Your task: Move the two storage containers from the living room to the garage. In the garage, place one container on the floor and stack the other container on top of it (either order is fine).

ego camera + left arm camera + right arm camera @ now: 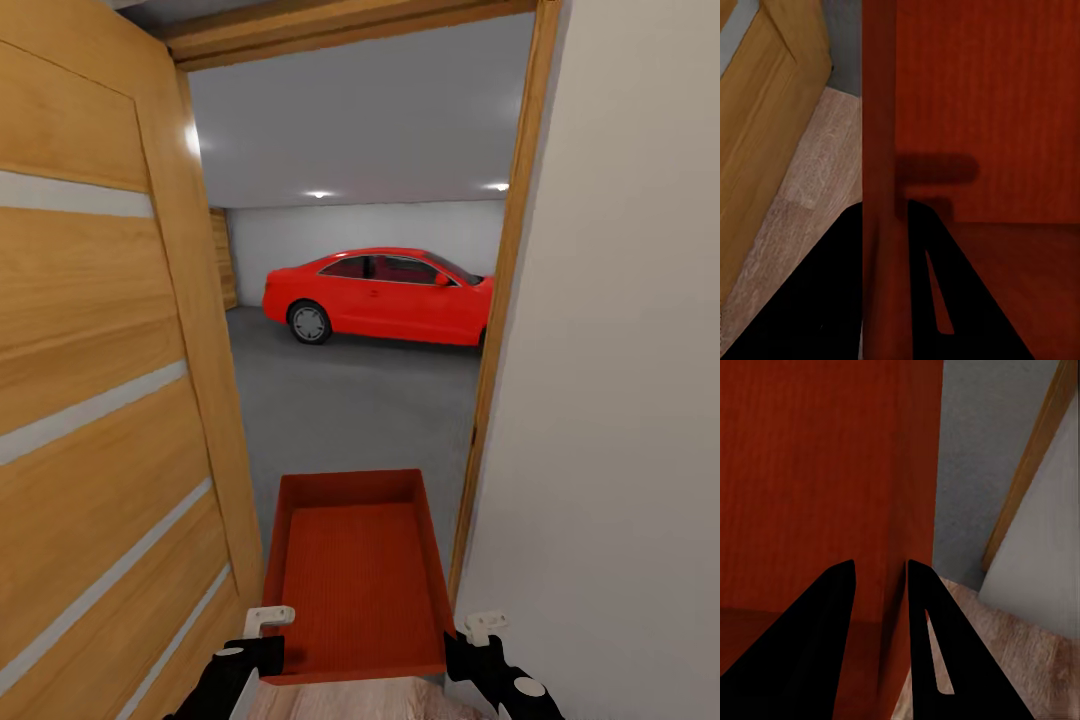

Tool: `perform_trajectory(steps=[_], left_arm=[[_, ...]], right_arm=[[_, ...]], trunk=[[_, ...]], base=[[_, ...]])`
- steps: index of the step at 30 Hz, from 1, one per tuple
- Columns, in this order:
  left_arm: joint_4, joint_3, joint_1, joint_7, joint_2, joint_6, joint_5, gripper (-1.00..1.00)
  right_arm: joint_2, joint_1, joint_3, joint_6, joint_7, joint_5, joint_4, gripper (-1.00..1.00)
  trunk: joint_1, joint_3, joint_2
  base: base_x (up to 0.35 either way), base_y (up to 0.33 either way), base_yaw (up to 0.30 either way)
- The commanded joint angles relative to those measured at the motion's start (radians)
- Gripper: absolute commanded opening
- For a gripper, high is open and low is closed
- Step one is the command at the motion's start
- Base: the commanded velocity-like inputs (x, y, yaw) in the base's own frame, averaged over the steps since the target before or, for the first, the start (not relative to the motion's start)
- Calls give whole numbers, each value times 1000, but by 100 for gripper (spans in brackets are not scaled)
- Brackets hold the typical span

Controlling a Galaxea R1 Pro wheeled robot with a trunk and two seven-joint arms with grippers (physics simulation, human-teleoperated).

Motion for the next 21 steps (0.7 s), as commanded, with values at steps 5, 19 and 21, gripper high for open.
perform_trajectory(steps=[5, 19, 21], left_arm=[[0, 13, 0, 20, 51, 9, -19, -100], [0, 13, 0, 20, 51, 9, -19, -100], [0, 13, 0, 20, 51, 8, -19, -100]], right_arm=[[-2, 0, 15, -12, 13, 4, -4, -100], [-2, 0, 15, -12, 13, 4, -4, -100], [-2, 0, 15, -12, 13, 4, -4, -100]], trunk=[[0, 0, -1], [0, 0, -1], [0, 0, -1]], base=[[0, 262, -242], [0, 221, -208], [0, 15, -23]])
